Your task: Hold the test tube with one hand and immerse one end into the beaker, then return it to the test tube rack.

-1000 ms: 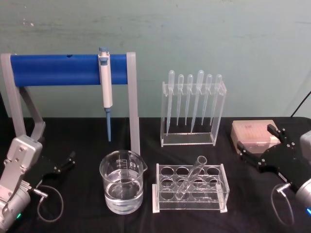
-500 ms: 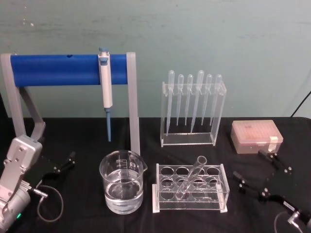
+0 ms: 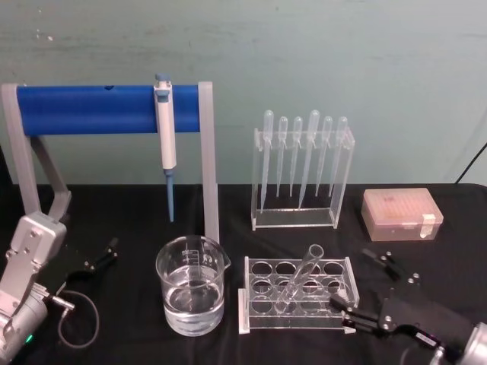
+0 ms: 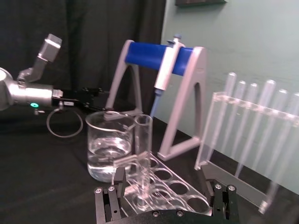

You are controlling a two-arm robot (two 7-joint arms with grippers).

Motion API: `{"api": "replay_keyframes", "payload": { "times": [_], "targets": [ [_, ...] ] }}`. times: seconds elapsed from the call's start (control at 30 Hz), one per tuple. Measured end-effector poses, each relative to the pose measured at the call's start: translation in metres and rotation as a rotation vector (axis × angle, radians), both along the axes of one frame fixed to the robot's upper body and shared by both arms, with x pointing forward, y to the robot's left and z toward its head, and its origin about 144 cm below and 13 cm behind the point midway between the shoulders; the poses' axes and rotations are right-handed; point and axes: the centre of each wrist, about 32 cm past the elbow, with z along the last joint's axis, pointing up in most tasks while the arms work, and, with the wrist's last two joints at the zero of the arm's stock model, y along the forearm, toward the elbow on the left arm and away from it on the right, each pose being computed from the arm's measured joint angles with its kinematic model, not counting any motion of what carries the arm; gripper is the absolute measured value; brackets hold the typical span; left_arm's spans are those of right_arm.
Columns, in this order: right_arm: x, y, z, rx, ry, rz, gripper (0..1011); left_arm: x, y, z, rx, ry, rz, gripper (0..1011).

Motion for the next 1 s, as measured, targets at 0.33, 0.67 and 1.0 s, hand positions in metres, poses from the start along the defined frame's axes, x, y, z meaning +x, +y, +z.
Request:
{"api": "replay_keyframes", "payload": {
  "times": [0.33,0.67,1.0],
  "targets": [
    [0.027,0.023,-0.007,0.048,0.007,0.078,1002,0.000,0.000,0.000,0.000,0.000,0.000,1000],
    [0.047,0.036,-0.002,0.040,0.003,0.126,1002,0.000,0.000,0.000,0.000,0.000,0.000,1000],
    [0.052,0.040,-0.001,0.029,0.012,0.146,1002,0.000,0.000,0.000,0.000,0.000,0.000,1000]
  ]
}}
